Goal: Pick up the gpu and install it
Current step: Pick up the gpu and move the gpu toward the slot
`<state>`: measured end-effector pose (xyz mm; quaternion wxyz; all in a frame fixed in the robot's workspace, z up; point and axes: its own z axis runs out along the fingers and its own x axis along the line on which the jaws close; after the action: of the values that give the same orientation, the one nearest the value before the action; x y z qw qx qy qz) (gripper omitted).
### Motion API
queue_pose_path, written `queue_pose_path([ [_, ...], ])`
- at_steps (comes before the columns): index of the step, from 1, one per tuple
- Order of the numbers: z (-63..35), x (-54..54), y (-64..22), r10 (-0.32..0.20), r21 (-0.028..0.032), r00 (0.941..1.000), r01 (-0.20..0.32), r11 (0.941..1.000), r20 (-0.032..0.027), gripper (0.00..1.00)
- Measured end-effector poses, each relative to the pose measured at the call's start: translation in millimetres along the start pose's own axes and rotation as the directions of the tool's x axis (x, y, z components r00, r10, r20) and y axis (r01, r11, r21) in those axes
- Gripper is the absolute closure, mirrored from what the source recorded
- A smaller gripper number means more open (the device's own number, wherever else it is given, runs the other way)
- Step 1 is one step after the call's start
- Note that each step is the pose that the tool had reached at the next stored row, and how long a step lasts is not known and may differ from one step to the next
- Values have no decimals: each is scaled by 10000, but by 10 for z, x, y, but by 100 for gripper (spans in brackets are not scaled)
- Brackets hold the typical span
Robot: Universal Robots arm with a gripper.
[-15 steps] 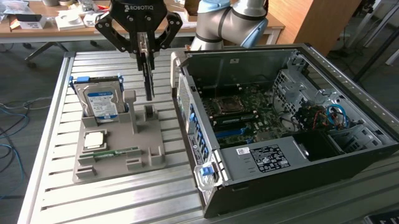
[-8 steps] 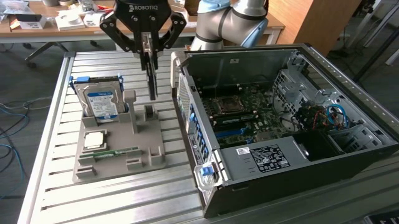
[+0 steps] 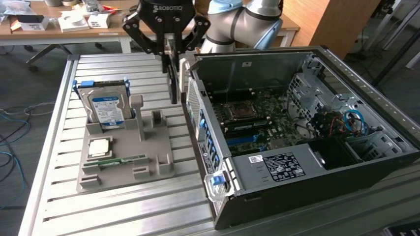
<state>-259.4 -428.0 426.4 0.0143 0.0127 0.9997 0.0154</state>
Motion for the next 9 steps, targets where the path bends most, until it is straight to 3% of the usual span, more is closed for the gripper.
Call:
queue_pose_path([
  [9, 11, -399, 10, -1, -1, 10000, 1, 10000, -1, 74],
])
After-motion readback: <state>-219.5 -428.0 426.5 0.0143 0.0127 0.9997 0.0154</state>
